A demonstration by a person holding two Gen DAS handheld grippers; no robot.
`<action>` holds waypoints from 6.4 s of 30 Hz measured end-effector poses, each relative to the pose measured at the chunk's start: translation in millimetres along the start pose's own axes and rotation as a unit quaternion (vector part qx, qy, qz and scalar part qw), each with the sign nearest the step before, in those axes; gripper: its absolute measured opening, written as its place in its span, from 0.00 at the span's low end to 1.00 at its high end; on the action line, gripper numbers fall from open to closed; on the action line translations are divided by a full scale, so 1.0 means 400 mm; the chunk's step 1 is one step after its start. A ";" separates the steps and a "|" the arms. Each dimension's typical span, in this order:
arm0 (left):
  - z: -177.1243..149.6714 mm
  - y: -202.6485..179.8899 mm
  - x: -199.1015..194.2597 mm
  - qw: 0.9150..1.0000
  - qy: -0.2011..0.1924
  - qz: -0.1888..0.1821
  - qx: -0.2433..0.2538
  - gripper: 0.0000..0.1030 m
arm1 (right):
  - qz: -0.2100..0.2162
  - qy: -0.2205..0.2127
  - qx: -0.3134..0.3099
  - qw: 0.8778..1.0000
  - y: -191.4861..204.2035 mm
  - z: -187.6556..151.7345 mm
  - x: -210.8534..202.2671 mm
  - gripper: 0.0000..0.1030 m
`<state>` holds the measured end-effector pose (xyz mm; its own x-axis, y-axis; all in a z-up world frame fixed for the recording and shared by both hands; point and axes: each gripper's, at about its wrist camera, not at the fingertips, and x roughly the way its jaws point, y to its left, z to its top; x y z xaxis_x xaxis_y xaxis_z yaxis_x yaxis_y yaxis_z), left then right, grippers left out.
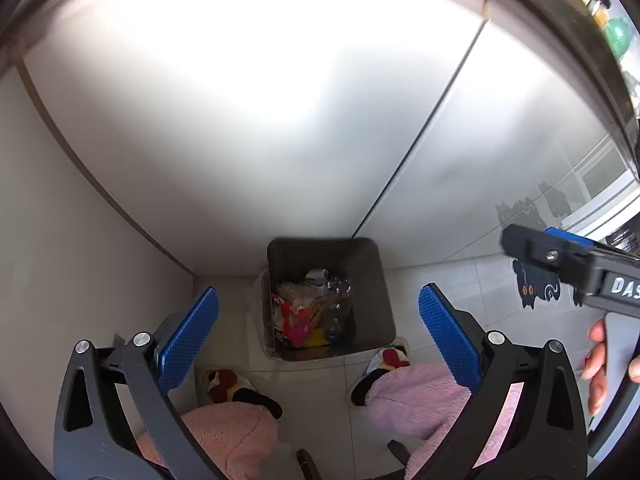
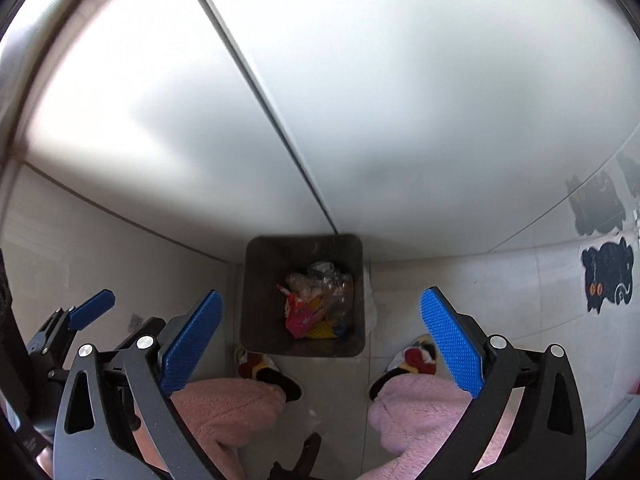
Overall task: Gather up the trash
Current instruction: 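Raise both tools back up to the counter, then grasp the white luckin coffee carton with the left tool, then grasp the yellow foam net with the right tool, then carry the carton and foam net down over the black bin, then open both tools to drop the carton and foam net into the bin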
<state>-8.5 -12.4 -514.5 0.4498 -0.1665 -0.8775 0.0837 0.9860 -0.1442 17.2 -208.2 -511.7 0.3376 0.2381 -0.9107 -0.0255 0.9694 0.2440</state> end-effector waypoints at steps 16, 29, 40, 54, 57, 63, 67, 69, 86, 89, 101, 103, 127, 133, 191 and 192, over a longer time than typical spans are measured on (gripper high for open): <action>0.134 -0.063 -0.331 0.993 -0.114 0.001 0.028 0.92 | 0.009 -0.151 -0.052 0.987 0.024 0.053 -0.406 0.97; 0.401 -0.007 -0.433 0.986 -0.162 0.031 0.017 0.92 | 0.011 -0.207 -0.057 0.977 0.036 0.290 -0.527 0.97; 0.662 0.031 -0.386 0.985 -0.166 0.050 -0.007 0.89 | 0.028 -0.188 -0.045 0.981 0.034 0.529 -0.469 0.87; 0.857 0.049 -0.224 0.993 -0.108 0.040 -0.023 0.83 | 0.000 -0.155 -0.047 0.987 0.008 0.713 -0.337 0.73; 0.872 0.049 -0.183 0.994 -0.094 0.046 -0.024 0.83 | -0.002 -0.151 -0.048 0.987 0.006 0.730 -0.319 0.73; 0.878 0.060 -0.110 0.996 -0.063 0.047 -0.032 0.71 | -0.009 -0.133 -0.056 0.990 0.011 0.749 -0.269 0.72; 0.869 0.056 -0.090 0.997 -0.057 0.049 -0.028 0.57 | -0.011 -0.123 -0.056 0.991 0.004 0.752 -0.245 0.65; 0.865 0.052 -0.089 0.996 -0.059 0.054 -0.025 0.57 | -0.013 -0.117 -0.057 0.991 0.003 0.750 -0.235 0.55; 0.760 0.039 -0.321 0.991 -0.110 0.073 -0.013 0.56 | -0.008 -0.146 -0.077 0.986 0.056 0.649 -0.367 0.12; 0.717 0.025 -0.386 0.990 -0.121 0.071 -0.008 0.56 | -0.018 -0.159 -0.079 0.984 0.075 0.605 -0.424 0.12; 0.502 -0.034 -0.572 0.987 -0.154 0.054 0.015 0.56 | -0.002 -0.197 -0.086 0.977 0.132 0.391 -0.609 0.12; 0.461 -0.042 -0.583 0.986 -0.156 0.058 0.019 0.56 | 0.002 -0.199 -0.087 0.976 0.134 0.353 -0.626 0.12; 0.099 -0.104 -0.487 0.983 -0.172 0.029 0.063 0.56 | 0.059 -0.150 -0.052 0.985 0.102 -0.068 -0.447 0.12; 0.045 -0.062 -0.369 0.990 -0.137 0.019 0.039 0.56 | 0.049 -0.123 -0.050 0.990 0.082 -0.121 -0.341 0.12; 0.010 0.049 0.424 0.991 0.130 0.010 0.015 0.73 | 0.022 0.097 -0.040 0.994 0.044 -0.116 0.412 0.46; 0.010 0.048 0.419 0.992 0.128 0.012 0.014 0.80 | 0.022 0.092 -0.038 0.995 0.045 -0.115 0.409 0.57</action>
<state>72.2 -21.4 -662.6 0.2115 -0.1317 -0.9685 0.1023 0.9884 -0.1120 28.9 -149.0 -671.7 0.1559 0.2803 -0.9472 -0.1106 0.9578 0.2652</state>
